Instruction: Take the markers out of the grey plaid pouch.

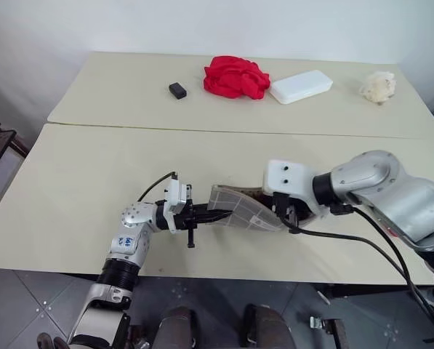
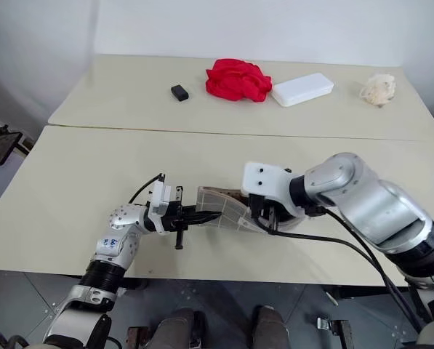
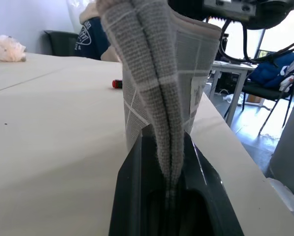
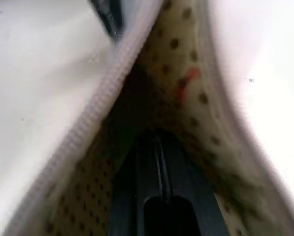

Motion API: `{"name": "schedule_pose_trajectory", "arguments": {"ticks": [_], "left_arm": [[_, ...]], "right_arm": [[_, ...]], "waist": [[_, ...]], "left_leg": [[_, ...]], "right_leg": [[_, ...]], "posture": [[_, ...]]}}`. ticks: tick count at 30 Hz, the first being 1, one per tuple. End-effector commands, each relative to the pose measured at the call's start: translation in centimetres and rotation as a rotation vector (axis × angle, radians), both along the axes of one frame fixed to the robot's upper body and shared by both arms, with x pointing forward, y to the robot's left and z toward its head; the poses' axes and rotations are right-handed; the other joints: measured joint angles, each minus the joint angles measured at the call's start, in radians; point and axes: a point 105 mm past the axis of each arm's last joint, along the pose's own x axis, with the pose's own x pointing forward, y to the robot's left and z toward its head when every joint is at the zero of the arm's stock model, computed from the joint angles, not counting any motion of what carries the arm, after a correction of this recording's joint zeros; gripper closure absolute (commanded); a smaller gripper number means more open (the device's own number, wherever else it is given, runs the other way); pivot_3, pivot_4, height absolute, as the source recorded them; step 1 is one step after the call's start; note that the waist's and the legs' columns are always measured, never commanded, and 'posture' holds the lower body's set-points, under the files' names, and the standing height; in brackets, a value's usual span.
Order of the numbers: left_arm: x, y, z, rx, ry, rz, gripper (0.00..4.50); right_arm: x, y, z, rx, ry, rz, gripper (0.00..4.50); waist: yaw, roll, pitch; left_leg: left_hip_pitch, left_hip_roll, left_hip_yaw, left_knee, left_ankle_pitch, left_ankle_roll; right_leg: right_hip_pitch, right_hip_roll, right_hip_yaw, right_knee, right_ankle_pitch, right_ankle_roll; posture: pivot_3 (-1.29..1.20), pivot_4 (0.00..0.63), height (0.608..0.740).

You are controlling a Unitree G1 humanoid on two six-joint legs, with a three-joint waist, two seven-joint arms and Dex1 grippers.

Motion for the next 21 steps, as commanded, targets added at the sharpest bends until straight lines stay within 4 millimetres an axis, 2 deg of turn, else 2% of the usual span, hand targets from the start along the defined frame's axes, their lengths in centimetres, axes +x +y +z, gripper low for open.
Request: {"name": "schedule_pose_trajectory", "arguments": {"ticks": [1,2,5,13,18,21], "left_arm": [[-0.3,-0.2,0.4,-0.007,-0.038,0.0,4.5],[-0.2,-0.2,0.5,-0.007,-0.041,0.002,4.5],[-0.3,-0.1,0.5,-0.007,-0.045,0.005,4.5],[-0.6,0.2,0.2,0.022,-0.068,-0.002,4.5],[-1.1,0.2,0.3,0.034,-0.118,-0.011,4.5],[-1.6,0.1,0.4,0.046,-0.187,-0.012,4.5]], "right_arm": [[0.2,0.4,0.4,-0.035,-0.073,0.014,4.46],[0.6,0.1,0.3,-0.055,-0.099,0.007,4.46],[0.6,-0.8,0.0,-0.097,-0.088,0.008,3.9],[0.1,0.0,0.2,-0.053,-0.081,0.024,1.36],[0.2,-0.2,0.3,-0.067,-0.116,0.021,1.36],[-0.5,0.2,0.2,-0.046,-0.115,0.031,1.36]], "waist": [[-0.001,0.0,0.0],[-0.001,0.0,0.0],[0.001,0.0,0.0],[-0.007,0.0,0.0],[-0.008,0.0,0.0],[-0.01,0.0,0.0]], "left_leg": [[0.0,0.0,0.0,0.0,0.0,0.0],[0.0,0.0,0.0,0.0,0.0,0.0],[0.0,0.0,0.0,0.0,0.0,0.0],[0.0,0.0,0.0,0.0,0.0,0.0],[0.0,0.0,0.0,0.0,0.0,0.0],[0.0,0.0,0.0,0.0,0.0,0.0]], "right_leg": [[0.0,0.0,0.0,0.0,0.0,0.0],[0.0,0.0,0.0,0.0,0.0,0.0],[0.0,0.0,0.0,0.0,0.0,0.0],[0.0,0.0,0.0,0.0,0.0,0.0],[0.0,0.0,0.0,0.0,0.0,0.0],[0.0,0.0,0.0,0.0,0.0,0.0]], "posture": [[0.0,0.15,0.74],[0.0,0.15,0.74],[0.0,0.15,0.74],[0.0,0.15,0.74],[0.0,0.15,0.74],[0.0,0.15,0.74]]}}
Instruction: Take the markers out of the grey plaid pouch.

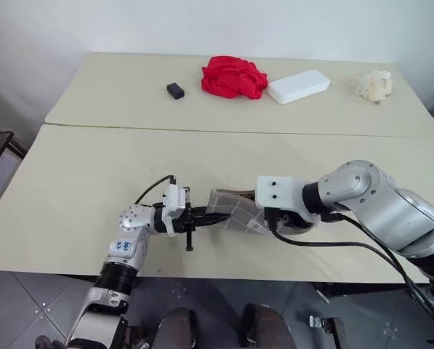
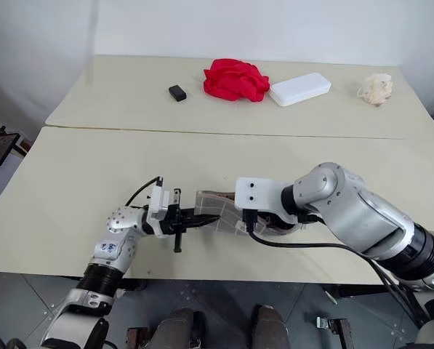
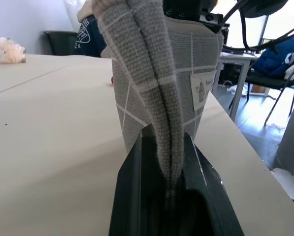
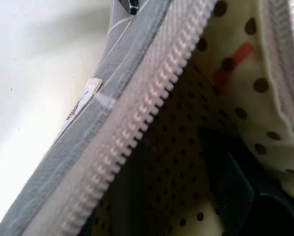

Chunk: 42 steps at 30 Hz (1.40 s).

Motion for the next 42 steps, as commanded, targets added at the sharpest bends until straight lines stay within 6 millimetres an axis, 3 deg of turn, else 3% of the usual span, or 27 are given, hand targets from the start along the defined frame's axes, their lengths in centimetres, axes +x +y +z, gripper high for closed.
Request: {"name": "schedule_pose_trajectory", "arguments": {"ticks": [1,6,9,12,16,20,27,35,42], "left_arm": [[-1.0,-0.3,0.7,0.014,-0.116,-0.019,4.5],[-1.7,-0.3,0.2,0.048,-0.197,-0.028,4.5],[-1.7,-0.3,0.3,0.042,-0.224,-0.012,4.5],[-1.7,-0.3,0.2,0.05,-0.232,-0.014,4.5],[-2.0,0.0,-0.6,0.074,-0.232,-0.018,4.5],[-1.6,0.0,-0.3,0.05,-0.225,0.013,4.5],[-0.8,0.3,0.6,-0.014,-0.144,0.056,4.5],[-0.7,0.3,1.2,-0.036,-0.047,0.019,4.5],[-0.8,0.0,1.6,-0.052,0.061,-0.04,4.5]], "right_arm": [[-0.8,0.5,1.0,0.041,-0.05,0.018,1.36],[-0.9,0.3,0.0,0.067,-0.029,-0.03,1.36],[-0.7,0.4,0.0,0.126,-0.011,-0.074,0.85],[-1.3,0.7,0.4,0.173,0.033,-0.058,0.02],[-1.4,1.1,1.7,0.245,0.033,-0.015,0.02],[-1.1,0.5,1.1,0.168,-0.009,-0.002,0.02],[0.2,1.4,-0.2,0.077,-0.159,0.022,0.02],[2.5,1.5,1.3,0.049,-0.321,0.026,0.02],[3.6,2.5,1.4,-0.026,-0.395,0.113,0.02]], "waist": [[-0.001,0.0,0.0],[-0.008,0.0,0.0],[-0.011,0.0,0.0],[-0.01,0.0,0.0],[-0.011,0.0,0.0],[-0.008,0.0,0.0],[-0.013,0.0,0.0],[-0.011,0.0,0.0],[-0.013,0.0,0.0]], "left_leg": [[0.0,0.0,0.0,0.0,0.0,0.0],[0.0,0.0,-0.001,0.0,0.0,0.0],[0.0,0.0,0.0,0.0,0.0,0.0],[0.0,0.0,0.0,0.0,0.0,0.0],[0.0,0.0,-0.001,0.0,0.0,0.0],[0.0,0.0,-0.001,0.0,0.0,0.0],[0.0,0.0,0.0,0.0,0.0,0.0],[0.0,0.0,0.0,0.0,0.0,0.0],[0.0,0.0,0.001,-0.001,0.0,0.0]], "right_leg": [[0.0,0.0,0.0,0.0,0.0,0.0],[0.0,0.0,0.0,0.0,0.0,0.0],[0.0,0.0,0.0,0.0,0.0,0.0],[0.0,0.0,0.0,0.0,0.0,0.0],[0.0,0.0,0.0,0.0,0.0,0.0],[0.001,0.0,0.0,0.0,0.0,0.0],[0.0,0.0,0.0,0.0,0.0,0.0],[0.0,0.0,0.0,0.0,0.0,0.0],[0.0,0.0,0.0,0.0,0.0,0.0]], "posture": [[0.0,0.15,0.74],[0.0,0.15,0.74],[0.0,0.15,0.74],[0.0,0.15,0.74],[0.0,0.15,0.74],[0.0,0.15,0.74],[0.0,0.15,0.74],[0.0,0.15,0.74],[0.0,0.15,0.74]]}}
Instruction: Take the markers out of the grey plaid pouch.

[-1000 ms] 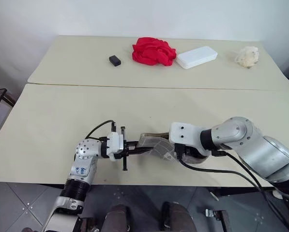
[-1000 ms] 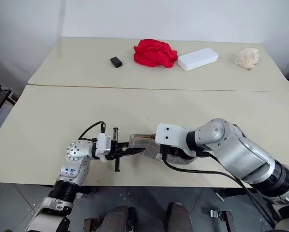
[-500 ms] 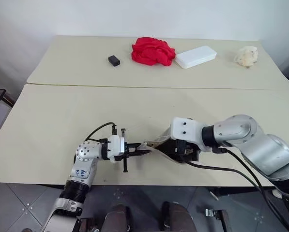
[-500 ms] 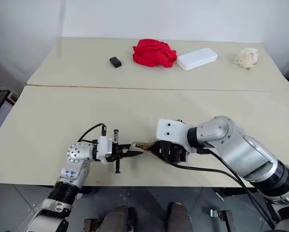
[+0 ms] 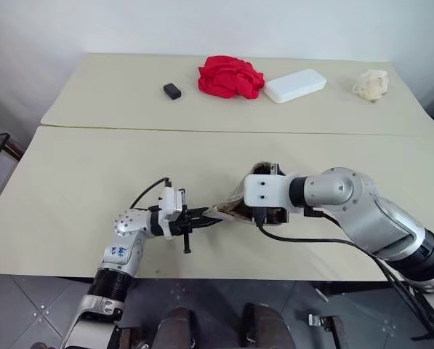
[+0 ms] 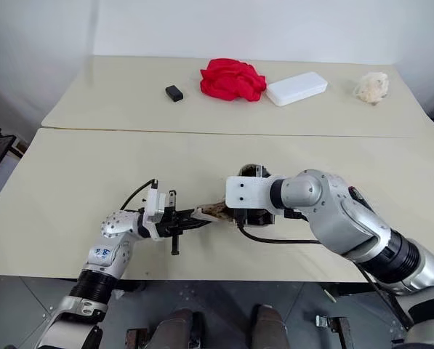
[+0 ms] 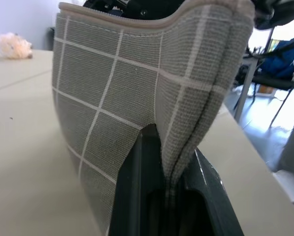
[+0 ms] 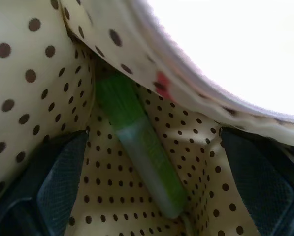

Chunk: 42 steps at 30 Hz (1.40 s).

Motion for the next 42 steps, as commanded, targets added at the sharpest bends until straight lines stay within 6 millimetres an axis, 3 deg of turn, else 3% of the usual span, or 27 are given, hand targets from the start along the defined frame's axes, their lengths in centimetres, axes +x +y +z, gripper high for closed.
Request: {"name": "schedule_pose_trajectory", "arguments": {"ticks": [1,4,10,17,26,29,33,39,42], "left_arm": [[-0.8,-0.5,1.8,-0.036,-0.018,-0.08,4.5],[-0.9,-0.3,1.8,-0.041,0.027,-0.097,4.5],[-1.6,0.4,1.5,0.01,0.08,-0.164,4.5],[-2.4,1.4,1.8,0.084,0.167,-0.319,4.5],[-2.5,-1.0,3.8,0.043,0.152,-0.488,4.5],[-1.2,-1.6,4.3,0.004,0.126,-0.43,4.5],[2.0,-1.6,3.4,-0.023,0.031,-0.207,4.5],[3.4,-1.7,1.4,0.027,-0.111,-0.056,4.5],[3.0,-2.0,0.8,0.027,-0.138,-0.055,4.5]], "right_arm": [[0.4,0.5,1.1,-0.033,-0.069,0.039,0.02],[0.8,0.2,1.4,-0.043,-0.09,0.038,0.66],[1.0,-0.4,1.8,-0.066,-0.103,0.04,0.66],[0.1,-2.9,2.5,-0.163,-0.052,0.043,0.66],[-2.4,-5.7,2.3,-0.264,0.148,0.013,0.66],[-4.6,-5.7,2.0,-0.26,0.288,0.031,0.66],[-6.9,-5.2,1.4,-0.216,0.441,0.06,0.66],[-6.5,-4.0,0.2,-0.143,0.486,0.018,0.66],[-4.2,-3.3,0.3,-0.095,0.403,-0.07,0.66]], "waist": [[0.0,0.0,0.0],[0.003,0.0,0.0],[0.0,0.0,0.0],[0.003,0.0,0.0],[0.005,0.0,0.0],[0.004,0.0,0.0],[0.0,0.0,0.0],[0.003,0.0,0.0],[0.002,-0.001,0.0]], "left_leg": [[0.0,0.0,0.0,0.0,0.0,0.0],[0.0,0.0,0.0,0.0,0.0,0.0],[0.0,0.0,0.0,0.0,0.0,0.0],[0.0,0.0,0.0,0.0,0.0,0.0],[0.0,0.0,0.0,0.0,0.0,0.0],[0.0,0.0,0.0,0.0,0.0,0.0],[0.0,0.0,-0.001,0.001,0.0,0.0],[0.0,0.0,-0.001,0.001,0.0,0.0],[0.0,0.0,-0.001,0.001,0.0,0.0]], "right_leg": [[0.0,0.0,0.0,0.0,0.0,0.0],[0.0,0.0,0.0,0.0,0.0,0.0],[0.0,0.0,0.0,0.0,0.0,0.0],[0.0,0.0,0.0,0.0,0.0,0.0],[0.0,0.0,0.0,0.0,0.0,0.0],[0.0,0.0,0.0,0.0,0.0,0.0],[0.0,0.0,0.0,0.0,0.0,0.0],[0.0,0.0,0.0,0.0,0.0,0.0],[0.0,0.0,0.0,0.0,0.0,0.0]], "posture": [[0.0,0.15,0.74],[0.0,0.15,0.74],[0.0,0.15,0.74],[0.0,0.15,0.74],[0.0,0.15,0.74],[0.0,0.15,0.74],[0.0,0.15,0.74],[0.0,0.15,0.74],[0.0,0.15,0.74]]}}
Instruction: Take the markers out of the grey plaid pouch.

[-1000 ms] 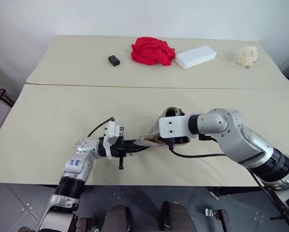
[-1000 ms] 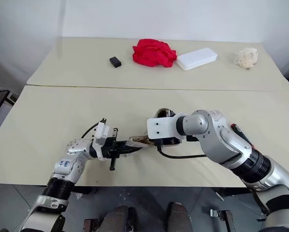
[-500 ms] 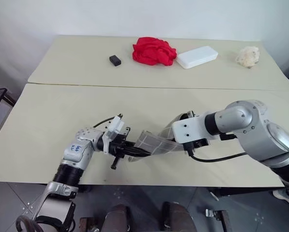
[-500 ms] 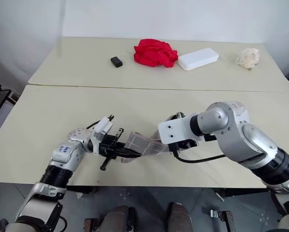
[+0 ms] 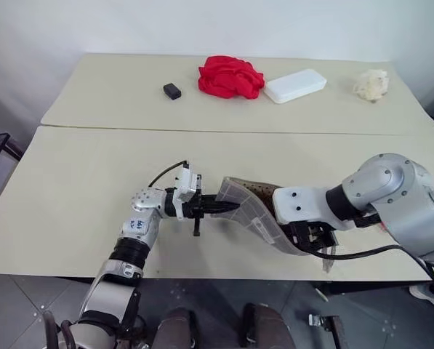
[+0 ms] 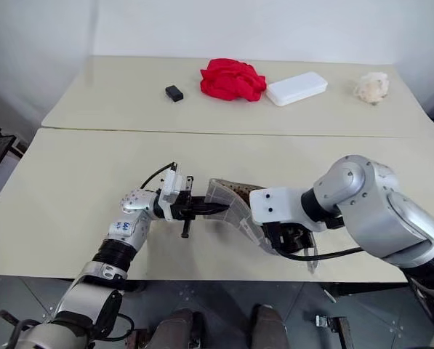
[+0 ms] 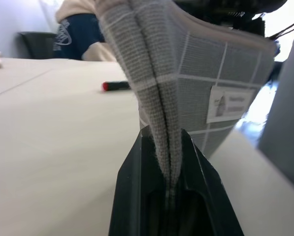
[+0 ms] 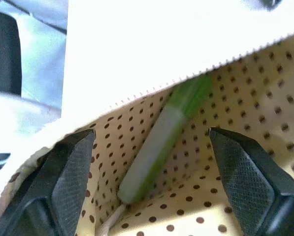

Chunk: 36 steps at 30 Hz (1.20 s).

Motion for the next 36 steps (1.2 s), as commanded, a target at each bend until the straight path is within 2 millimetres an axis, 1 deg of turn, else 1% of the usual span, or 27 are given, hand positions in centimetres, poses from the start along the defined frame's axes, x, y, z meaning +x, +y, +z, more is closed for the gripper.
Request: {"name": "schedule_pose_trajectory", "arguments": {"ticks": [1,3,6,9,13,16,19,25,29,33,36], "left_arm": [[-0.2,0.1,-0.3,-0.004,-0.059,0.03,4.5],[-0.7,-0.1,-0.7,-0.001,-0.062,0.007,4.5],[-1.2,0.0,-1.0,0.006,-0.069,-0.021,4.5],[-1.4,0.2,-1.1,0.001,-0.063,-0.023,4.5],[-1.4,0.4,-1.3,0.006,-0.063,-0.017,4.5],[-1.4,0.5,-1.4,0.007,-0.061,-0.016,4.5],[-1.3,0.4,-1.3,0.006,-0.061,-0.018,4.5],[-1.3,0.4,-1.3,0.007,-0.056,-0.021,4.5],[-1.3,0.6,-1.3,0.009,-0.05,-0.017,4.5],[-1.4,0.7,-1.2,0.007,-0.04,-0.021,4.5],[-1.6,0.9,-1.3,0.011,-0.035,-0.025,4.5]], "right_arm": [[2.3,0.4,0.0,0.007,-0.098,-0.099,0.66],[3.3,0.6,0.0,-0.004,-0.137,-0.117,0.66],[3.3,1.3,-0.1,0.01,-0.111,-0.124,0.66],[3.5,1.4,-0.6,-0.006,-0.09,-0.148,0.66],[3.0,1.8,-1.6,-0.002,-0.007,-0.152,0.66],[2.7,2.2,-2.1,-0.007,0.018,-0.144,0.66],[2.6,2.6,-3.0,-0.011,0.051,-0.147,0.66],[3.1,2.6,-4.0,-0.03,0.061,-0.172,0.66],[3.0,2.5,-5.7,-0.06,0.093,-0.181,0.66],[3.1,2.7,-6.7,-0.07,0.101,-0.184,0.66],[3.3,2.5,-7.2,-0.084,0.102,-0.19,0.66]], "waist": [[-0.001,0.0,0.0],[-0.002,0.0,0.0],[-0.001,0.0,0.0],[-0.002,0.0,0.0],[-0.002,0.0,0.0],[-0.003,0.0,0.0],[-0.003,0.0,0.0],[-0.003,0.0,0.0],[-0.004,0.0,0.0],[-0.008,-0.001,-0.001],[-0.015,-0.002,-0.002]], "left_leg": [[0.0,0.0,0.0,0.0,0.0,0.0],[0.0,0.0,0.0,0.0,0.0,0.0],[0.0,0.0,0.0,0.0,0.0,0.0],[0.0,0.0,0.0,0.0,0.0,0.0],[0.0,0.0,0.0,0.0,0.0,0.0],[0.0,0.0,0.0,0.0,0.0,0.0],[0.0,0.0,0.0,0.0,0.0,0.0],[0.0,0.0,0.0,0.0,0.0,0.0],[0.0,0.0,0.0,0.0,0.0,0.0],[0.001,0.0,0.0,0.0,0.0,0.0],[0.001,0.0,0.0,0.0,0.0,0.0]], "right_leg": [[0.0,0.0,0.0,0.0,0.0,0.0],[0.0,0.0,0.0,0.001,0.0,0.0],[0.0,0.0,0.0,0.001,0.0,0.0],[0.0,0.0,0.0,0.0,0.0,0.0],[0.0,0.0,0.0,0.001,0.0,0.0],[0.0,0.0,0.0,0.001,0.0,0.0],[0.0,0.0,0.0,0.001,0.0,0.0],[0.0,0.0,0.0,0.001,0.0,0.0],[0.0,0.0,0.0,0.001,0.0,0.0],[0.0,0.0,0.0,0.001,0.0,0.0],[0.001,0.0,0.0,0.001,0.0,0.0]], "posture": [[0.0,0.15,0.74],[0.0,0.15,0.74],[0.0,0.15,0.74],[0.0,0.15,0.74],[0.0,0.15,0.74],[0.0,0.15,0.74],[0.0,0.15,0.74],[0.0,0.15,0.74],[0.0,0.15,0.74],[0.0,0.15,0.74],[0.0,0.15,0.74]]}}
